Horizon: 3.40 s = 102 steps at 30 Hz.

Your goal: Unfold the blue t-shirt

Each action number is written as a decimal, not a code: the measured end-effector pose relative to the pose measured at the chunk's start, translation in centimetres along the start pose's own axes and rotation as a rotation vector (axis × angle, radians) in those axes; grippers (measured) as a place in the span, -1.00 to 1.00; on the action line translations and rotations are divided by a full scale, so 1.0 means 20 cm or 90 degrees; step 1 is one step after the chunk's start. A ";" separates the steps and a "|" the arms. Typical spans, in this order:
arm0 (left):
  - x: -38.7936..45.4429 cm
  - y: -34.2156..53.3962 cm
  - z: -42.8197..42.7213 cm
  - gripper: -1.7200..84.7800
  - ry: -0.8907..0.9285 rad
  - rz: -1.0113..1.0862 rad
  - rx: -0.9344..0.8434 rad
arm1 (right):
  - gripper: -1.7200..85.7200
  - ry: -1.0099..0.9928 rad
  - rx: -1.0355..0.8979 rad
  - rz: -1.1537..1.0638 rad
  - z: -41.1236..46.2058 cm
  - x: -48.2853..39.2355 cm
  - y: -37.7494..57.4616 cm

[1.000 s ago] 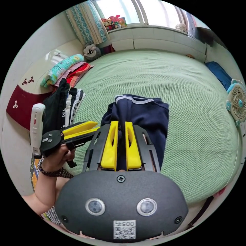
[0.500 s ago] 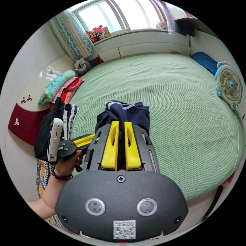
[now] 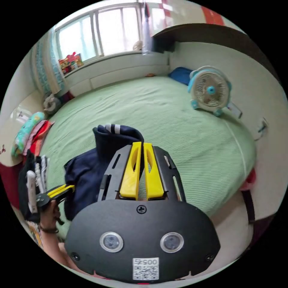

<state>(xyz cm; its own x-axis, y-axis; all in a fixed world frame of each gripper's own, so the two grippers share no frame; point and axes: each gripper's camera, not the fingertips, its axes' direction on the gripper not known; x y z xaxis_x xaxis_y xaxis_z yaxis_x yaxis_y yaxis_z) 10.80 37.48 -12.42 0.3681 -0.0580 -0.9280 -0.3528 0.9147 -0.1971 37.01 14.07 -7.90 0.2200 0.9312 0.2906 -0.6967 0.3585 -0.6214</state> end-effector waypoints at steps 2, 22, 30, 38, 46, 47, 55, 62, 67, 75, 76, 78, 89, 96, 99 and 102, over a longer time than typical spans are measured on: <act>0.01 0.00 0.00 -0.83 -0.002 0.001 0.000 | -0.99 0.104 0.027 0.045 0.01 0.07 0.00; -0.07 -0.02 -0.12 -0.85 -0.036 -0.036 0.010 | -0.83 -0.058 -0.359 -0.110 0.53 -0.18 0.01; -0.25 0.03 -0.23 -0.84 -0.062 -0.085 0.026 | -0.83 -0.076 -0.343 -0.202 0.55 -0.42 0.05; -0.28 0.07 -0.28 -0.73 -0.002 -0.061 0.018 | -0.77 -0.006 -0.219 -0.182 0.38 -0.42 -0.02; -0.36 0.09 -0.33 -0.71 0.049 -0.062 0.051 | -0.67 0.017 -0.124 -0.108 0.40 -0.29 -0.10; -0.36 0.09 -0.32 -0.70 0.056 -0.062 0.046 | -0.66 0.019 -0.122 -0.109 0.41 -0.30 -0.10; -0.33 0.07 -0.34 -0.75 0.020 -0.037 0.027 | -0.76 0.075 -0.120 -0.110 0.49 -0.37 -0.12; -0.29 0.08 -0.39 -0.84 -0.004 -0.036 0.018 | -0.99 0.025 -0.153 -0.100 0.42 -0.38 -0.14; -0.26 0.12 -0.47 -0.84 -0.003 -0.023 0.025 | -1.00 -0.014 -0.165 -0.128 0.29 -0.35 -0.12; -0.22 0.27 -0.54 -0.85 -0.063 -0.025 -0.027 | -1.00 0.033 -0.251 -0.179 0.23 -0.19 -0.02; -0.23 0.29 -0.53 -0.85 -0.063 -0.030 -0.038 | -1.00 0.042 -0.273 -0.181 0.24 -0.15 0.00; -0.23 0.34 -0.50 -0.85 -0.060 -0.034 -0.086 | -0.99 0.036 -0.307 -0.179 0.26 -0.09 0.01; -0.20 0.47 -0.76 -0.75 -0.014 -0.056 0.038 | -0.72 -0.112 -0.237 -0.139 0.10 0.10 -0.03; -0.09 0.25 -0.70 -0.60 0.000 -0.012 0.044 | -0.66 -0.120 -0.283 -0.225 0.19 -0.02 -0.02; -0.09 0.20 -0.62 -0.65 0.052 -0.032 0.009 | -0.65 -0.093 -0.309 -0.264 0.24 -0.09 0.00; -0.06 0.18 -0.58 -0.74 0.006 -0.052 -0.035 | -0.69 -0.031 -0.336 -0.269 0.31 -0.11 0.00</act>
<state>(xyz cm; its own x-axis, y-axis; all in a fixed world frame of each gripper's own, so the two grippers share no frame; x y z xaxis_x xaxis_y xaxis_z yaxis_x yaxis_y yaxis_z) -0.83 36.23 -15.61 0.3896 -0.1352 -0.9110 -0.3682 0.8838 -0.2887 32.27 11.64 -4.11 0.3605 0.7039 0.6120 -0.1274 0.6871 -0.7153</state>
